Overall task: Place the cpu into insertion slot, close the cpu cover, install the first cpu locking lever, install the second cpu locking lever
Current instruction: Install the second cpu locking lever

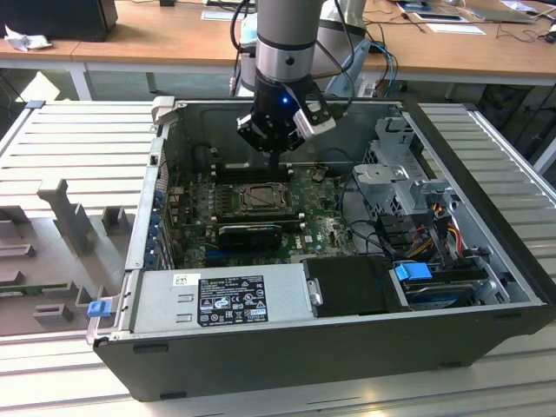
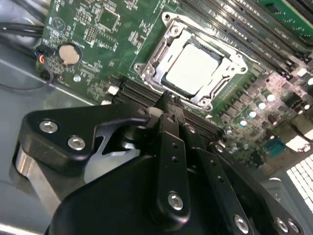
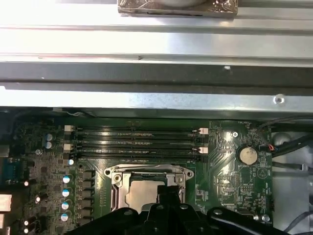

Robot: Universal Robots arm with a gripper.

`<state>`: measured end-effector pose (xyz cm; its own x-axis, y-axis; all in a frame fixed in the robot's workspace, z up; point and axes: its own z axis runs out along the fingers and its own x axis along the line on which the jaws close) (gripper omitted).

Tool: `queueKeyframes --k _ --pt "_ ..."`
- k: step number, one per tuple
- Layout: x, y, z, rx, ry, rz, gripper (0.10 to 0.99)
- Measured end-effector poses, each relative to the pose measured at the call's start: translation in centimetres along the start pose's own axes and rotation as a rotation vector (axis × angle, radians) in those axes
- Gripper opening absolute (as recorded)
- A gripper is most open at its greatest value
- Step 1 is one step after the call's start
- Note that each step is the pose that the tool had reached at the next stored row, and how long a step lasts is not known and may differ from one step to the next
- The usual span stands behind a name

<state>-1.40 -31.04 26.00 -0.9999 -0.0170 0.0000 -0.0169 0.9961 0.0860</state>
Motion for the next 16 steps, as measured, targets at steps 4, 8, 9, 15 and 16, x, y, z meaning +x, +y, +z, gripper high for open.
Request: queueKeyframes --k 4,8,9,15,16 --pt "0.05 -2.60 -0.06 0.000 0.0014 0.001 0.106" --pt "0.06 -3.04 0.12 0.000 0.0017 0.001 0.106" --pt "0.06 -3.09 0.16 0.000 0.0017 0.001 0.106" --pt "0.07 -3.82 0.37 0.000 0.0017 0.001 0.106" --pt "0.09 -4.03 0.41 0.000 0.0017 0.001 0.106"
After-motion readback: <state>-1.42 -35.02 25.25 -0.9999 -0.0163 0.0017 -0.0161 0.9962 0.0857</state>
